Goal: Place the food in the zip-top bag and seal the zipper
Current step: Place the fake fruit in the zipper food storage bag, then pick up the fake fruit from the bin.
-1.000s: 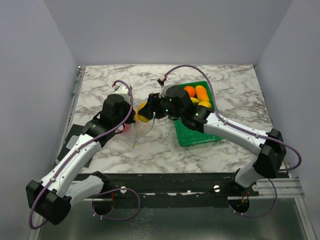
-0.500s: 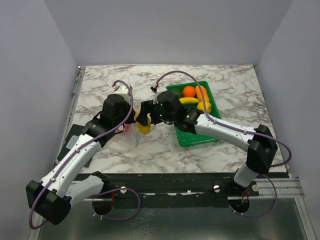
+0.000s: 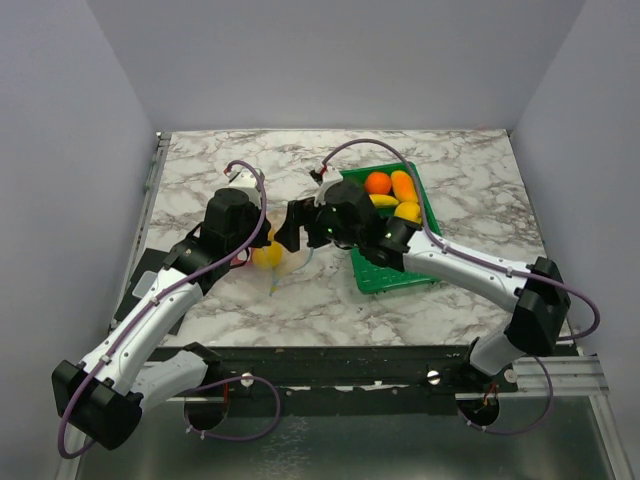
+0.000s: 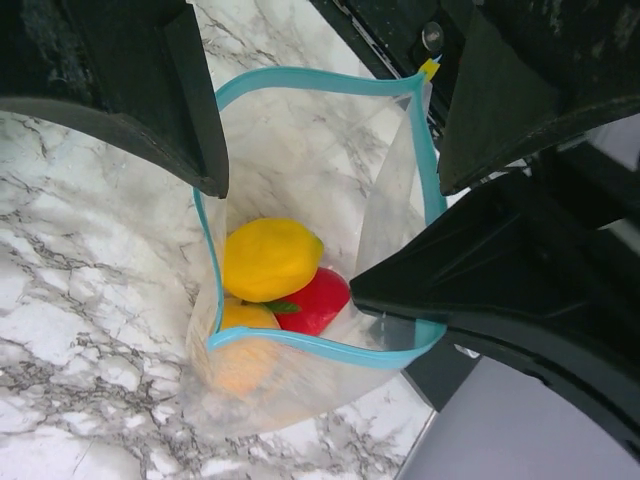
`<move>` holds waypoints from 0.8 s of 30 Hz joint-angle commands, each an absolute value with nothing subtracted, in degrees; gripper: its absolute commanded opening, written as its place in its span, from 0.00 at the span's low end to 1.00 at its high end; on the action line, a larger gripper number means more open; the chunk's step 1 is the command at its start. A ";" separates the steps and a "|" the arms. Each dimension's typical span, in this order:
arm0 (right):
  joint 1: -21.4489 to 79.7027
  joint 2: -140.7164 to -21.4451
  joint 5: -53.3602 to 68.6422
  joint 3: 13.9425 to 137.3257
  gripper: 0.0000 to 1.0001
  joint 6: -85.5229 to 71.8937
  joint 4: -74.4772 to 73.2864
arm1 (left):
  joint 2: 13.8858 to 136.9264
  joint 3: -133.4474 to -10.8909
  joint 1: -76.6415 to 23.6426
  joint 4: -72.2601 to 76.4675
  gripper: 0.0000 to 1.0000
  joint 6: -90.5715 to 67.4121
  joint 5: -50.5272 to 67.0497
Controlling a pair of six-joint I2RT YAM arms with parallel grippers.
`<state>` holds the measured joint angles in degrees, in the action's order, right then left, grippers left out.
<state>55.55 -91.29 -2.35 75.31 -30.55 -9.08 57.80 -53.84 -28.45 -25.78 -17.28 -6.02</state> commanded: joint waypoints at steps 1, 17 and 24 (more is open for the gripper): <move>55.99 -86.38 -5.38 73.92 0.90 -30.20 -9.78 | 57.48 -53.17 -28.04 -24.79 0.00 -16.79 -6.37; 55.90 -76.92 -29.80 70.29 0.84 -31.75 -20.39 | 58.00 -53.09 -28.03 -24.79 0.00 -16.83 -6.32; 55.02 -77.80 -40.37 70.77 0.84 -30.65 -26.34 | 58.05 -53.08 -28.04 -24.79 0.00 -16.70 -6.24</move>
<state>55.51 -77.62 -30.96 70.83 -31.00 -20.84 57.82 -53.84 -28.45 -25.78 -17.28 -6.02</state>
